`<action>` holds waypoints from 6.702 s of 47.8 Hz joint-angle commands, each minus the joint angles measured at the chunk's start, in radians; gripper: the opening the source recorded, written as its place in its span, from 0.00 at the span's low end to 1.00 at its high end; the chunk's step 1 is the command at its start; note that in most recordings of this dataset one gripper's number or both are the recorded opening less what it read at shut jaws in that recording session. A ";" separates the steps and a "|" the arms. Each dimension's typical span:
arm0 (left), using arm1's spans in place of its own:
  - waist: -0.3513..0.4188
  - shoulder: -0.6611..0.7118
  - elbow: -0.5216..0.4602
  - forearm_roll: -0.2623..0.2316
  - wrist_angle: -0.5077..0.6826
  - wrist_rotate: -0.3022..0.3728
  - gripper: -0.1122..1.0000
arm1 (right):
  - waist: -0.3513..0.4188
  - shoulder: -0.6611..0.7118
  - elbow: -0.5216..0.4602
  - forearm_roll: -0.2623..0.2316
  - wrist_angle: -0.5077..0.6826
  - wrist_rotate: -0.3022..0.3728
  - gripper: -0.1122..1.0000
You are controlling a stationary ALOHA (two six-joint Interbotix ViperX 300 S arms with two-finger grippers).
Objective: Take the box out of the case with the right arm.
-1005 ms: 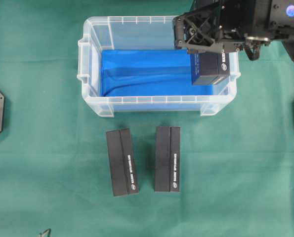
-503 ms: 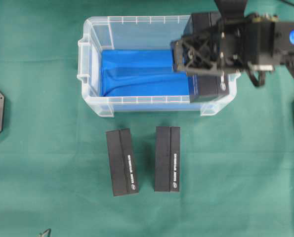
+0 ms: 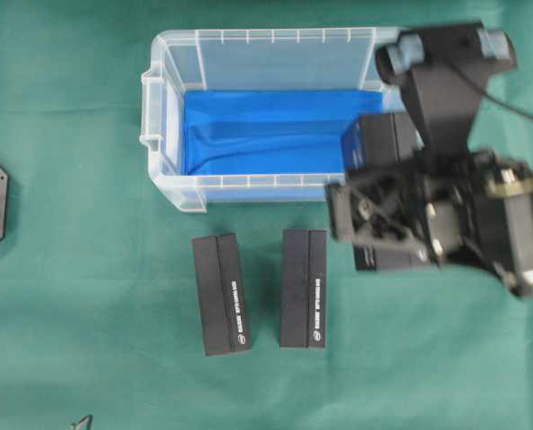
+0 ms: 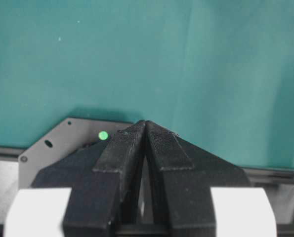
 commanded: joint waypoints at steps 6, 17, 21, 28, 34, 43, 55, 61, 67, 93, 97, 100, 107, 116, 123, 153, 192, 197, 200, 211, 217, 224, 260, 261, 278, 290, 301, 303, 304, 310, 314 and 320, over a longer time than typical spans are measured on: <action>0.005 0.003 -0.014 0.003 -0.003 0.000 0.10 | 0.094 -0.035 -0.043 -0.003 0.025 0.083 0.68; 0.005 0.003 -0.014 0.003 -0.003 0.000 0.10 | 0.146 -0.023 -0.061 -0.003 0.049 0.138 0.68; 0.005 0.003 -0.014 0.005 -0.003 0.000 0.10 | 0.146 -0.023 -0.063 -0.003 0.051 0.138 0.68; 0.005 0.003 -0.014 0.005 -0.003 0.000 0.10 | 0.146 -0.023 -0.063 -0.003 0.064 0.138 0.68; 0.005 0.003 -0.012 0.003 -0.005 0.000 0.10 | 0.146 -0.023 -0.063 -0.003 0.066 0.138 0.68; 0.005 0.003 -0.014 0.003 -0.003 0.000 0.10 | 0.144 -0.023 -0.063 -0.002 0.066 0.140 0.68; 0.005 0.003 -0.014 0.003 -0.003 -0.002 0.10 | 0.144 -0.014 -0.060 -0.002 0.063 0.146 0.68; 0.005 0.003 -0.012 0.003 -0.003 -0.002 0.10 | 0.140 0.015 -0.044 0.025 0.043 0.147 0.68; 0.005 0.003 -0.012 0.003 -0.003 -0.002 0.10 | 0.126 0.058 0.002 0.078 -0.005 0.150 0.68; 0.005 0.003 -0.012 0.003 -0.003 -0.002 0.10 | 0.118 0.098 0.290 0.138 -0.307 0.322 0.68; 0.005 0.002 -0.012 0.003 -0.003 -0.002 0.10 | 0.118 0.100 0.333 0.138 -0.374 0.353 0.68; 0.005 0.003 -0.012 0.003 -0.005 -0.002 0.10 | 0.118 0.101 0.360 0.140 -0.411 0.367 0.68; 0.005 0.003 -0.012 0.003 -0.003 -0.002 0.10 | 0.118 0.103 0.402 0.144 -0.463 0.373 0.68; 0.005 0.003 -0.012 0.003 -0.005 -0.002 0.10 | 0.118 0.103 0.402 0.143 -0.465 0.374 0.68; 0.005 0.003 -0.012 0.003 -0.003 -0.002 0.10 | 0.118 0.103 0.400 0.143 -0.468 0.374 0.69; 0.005 0.002 -0.011 0.003 -0.005 -0.002 0.10 | 0.118 0.094 0.333 0.140 -0.396 0.373 0.90; 0.005 0.002 -0.011 0.003 -0.005 -0.002 0.10 | 0.101 0.031 -0.028 0.048 0.064 0.206 0.90; 0.005 0.002 -0.011 0.005 -0.005 -0.002 0.10 | 0.103 0.031 -0.026 0.049 0.064 0.204 0.89; 0.005 0.002 -0.011 0.003 -0.005 -0.002 0.10 | 0.103 0.029 -0.023 0.052 0.067 0.201 0.88; 0.005 0.003 -0.011 0.003 -0.005 -0.008 0.10 | 0.130 -0.028 0.057 0.060 0.061 0.218 0.88; 0.005 0.003 -0.011 0.003 -0.006 -0.008 0.10 | 0.147 -0.077 0.126 0.075 0.049 0.244 0.88; 0.005 0.002 -0.011 0.003 -0.005 -0.008 0.10 | 0.175 -0.153 0.215 0.077 0.048 0.273 0.88; 0.005 0.009 -0.011 0.003 -0.005 -0.009 0.10 | 0.252 -0.353 0.417 0.077 0.035 0.370 0.88; 0.005 0.009 -0.011 0.003 -0.005 -0.009 0.10 | 0.244 -0.353 0.419 0.075 0.035 0.367 0.88; 0.005 0.008 -0.011 0.003 -0.006 -0.009 0.10 | 0.031 -0.416 0.460 0.072 -0.026 0.118 0.88; 0.005 0.006 -0.011 0.003 -0.005 -0.009 0.10 | -0.201 -0.442 0.483 0.074 -0.084 -0.129 0.88; 0.005 0.011 -0.011 0.003 -0.005 -0.009 0.10 | -0.362 -0.445 0.488 0.075 -0.124 -0.290 0.88; 0.005 0.009 -0.011 0.003 -0.005 -0.009 0.10 | -0.380 -0.445 0.488 0.077 -0.129 -0.307 0.88; 0.005 0.009 -0.011 0.003 -0.005 -0.009 0.10 | -0.393 -0.445 0.488 0.077 -0.132 -0.319 0.88; 0.005 0.009 -0.011 0.005 -0.005 -0.009 0.10 | -0.420 -0.445 0.491 0.077 -0.137 -0.344 0.88; 0.005 0.009 -0.011 0.003 -0.005 -0.008 0.10 | -0.422 -0.445 0.492 0.078 -0.138 -0.345 0.88; 0.005 0.009 -0.011 0.003 -0.005 -0.008 0.10 | -0.422 -0.445 0.494 0.083 -0.138 -0.344 0.88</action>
